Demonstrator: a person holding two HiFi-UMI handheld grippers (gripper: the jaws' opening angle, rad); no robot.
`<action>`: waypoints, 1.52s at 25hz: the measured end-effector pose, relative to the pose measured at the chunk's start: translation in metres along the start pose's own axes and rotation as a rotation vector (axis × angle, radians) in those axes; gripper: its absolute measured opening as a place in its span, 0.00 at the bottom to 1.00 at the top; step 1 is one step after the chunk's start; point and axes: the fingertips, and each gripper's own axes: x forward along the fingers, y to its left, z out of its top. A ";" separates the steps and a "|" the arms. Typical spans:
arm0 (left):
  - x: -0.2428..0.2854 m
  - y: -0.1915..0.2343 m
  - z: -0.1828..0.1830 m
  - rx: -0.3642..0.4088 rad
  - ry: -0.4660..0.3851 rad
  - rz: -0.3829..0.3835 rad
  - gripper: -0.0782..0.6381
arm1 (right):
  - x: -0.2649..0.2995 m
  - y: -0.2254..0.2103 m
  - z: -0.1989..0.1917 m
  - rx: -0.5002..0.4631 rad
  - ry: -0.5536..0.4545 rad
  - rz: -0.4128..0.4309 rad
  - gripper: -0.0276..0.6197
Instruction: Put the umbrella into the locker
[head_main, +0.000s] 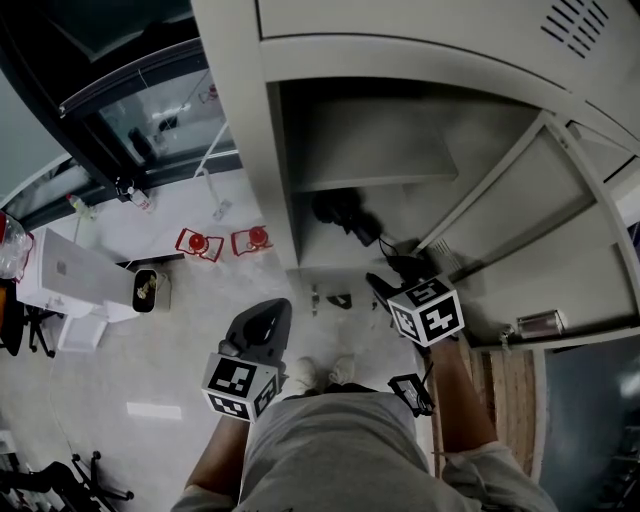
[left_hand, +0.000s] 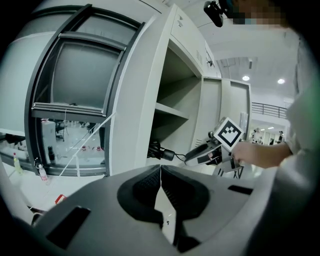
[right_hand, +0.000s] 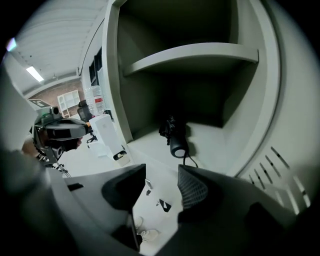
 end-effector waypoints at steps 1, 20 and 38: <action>0.001 -0.001 0.001 0.002 0.000 -0.003 0.13 | -0.001 0.004 -0.002 0.005 -0.006 0.013 0.37; 0.014 -0.023 0.000 0.015 0.016 -0.059 0.13 | -0.035 0.070 -0.020 0.131 -0.143 0.129 0.10; 0.015 -0.019 0.000 0.019 0.022 -0.048 0.13 | -0.037 0.072 -0.008 0.131 -0.165 0.138 0.09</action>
